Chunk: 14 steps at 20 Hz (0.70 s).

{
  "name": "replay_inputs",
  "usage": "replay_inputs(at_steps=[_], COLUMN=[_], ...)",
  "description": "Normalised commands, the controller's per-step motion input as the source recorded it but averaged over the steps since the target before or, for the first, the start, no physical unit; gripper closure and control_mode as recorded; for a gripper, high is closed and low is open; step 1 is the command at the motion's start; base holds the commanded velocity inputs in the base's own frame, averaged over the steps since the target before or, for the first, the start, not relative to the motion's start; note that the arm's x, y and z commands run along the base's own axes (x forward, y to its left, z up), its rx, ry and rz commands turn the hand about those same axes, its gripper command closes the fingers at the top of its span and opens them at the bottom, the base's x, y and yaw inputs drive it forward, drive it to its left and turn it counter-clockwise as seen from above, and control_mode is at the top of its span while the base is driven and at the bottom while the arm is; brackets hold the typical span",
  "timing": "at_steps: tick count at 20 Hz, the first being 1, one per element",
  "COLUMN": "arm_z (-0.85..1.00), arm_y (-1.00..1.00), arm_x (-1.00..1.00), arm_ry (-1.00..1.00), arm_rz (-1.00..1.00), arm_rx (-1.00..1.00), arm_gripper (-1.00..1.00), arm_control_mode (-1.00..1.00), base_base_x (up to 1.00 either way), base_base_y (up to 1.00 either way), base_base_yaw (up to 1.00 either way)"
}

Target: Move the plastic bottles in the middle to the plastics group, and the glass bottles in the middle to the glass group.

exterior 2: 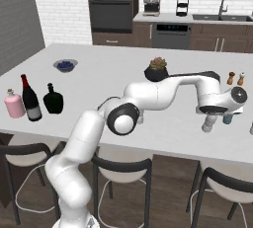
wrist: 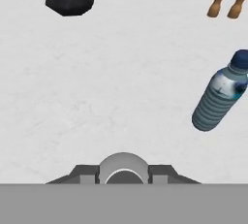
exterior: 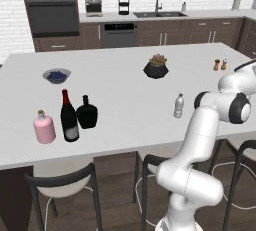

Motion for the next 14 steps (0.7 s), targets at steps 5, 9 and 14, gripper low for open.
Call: replay_inputs(at_steps=[5, 9, 14], arm_z=[0.0, -0.05, 0.0], arm_y=[0.0, 0.0, 0.0], arm_x=[0.0, 0.02, 0.04], arm_ry=[0.0, 0.0, 0.02], arm_rz=[0.0, 0.0, 0.0], arm_rx=[0.0, -0.06, -0.13], arm_gripper=[1.0, 1.0, 1.0], arm_control_mode=[-1.0, -1.0, -1.0], base_base_x=[0.0, 0.0, 0.0], base_base_y=[0.0, 0.0, 0.0], base_base_yaw=[0.0, 0.0, 0.0])
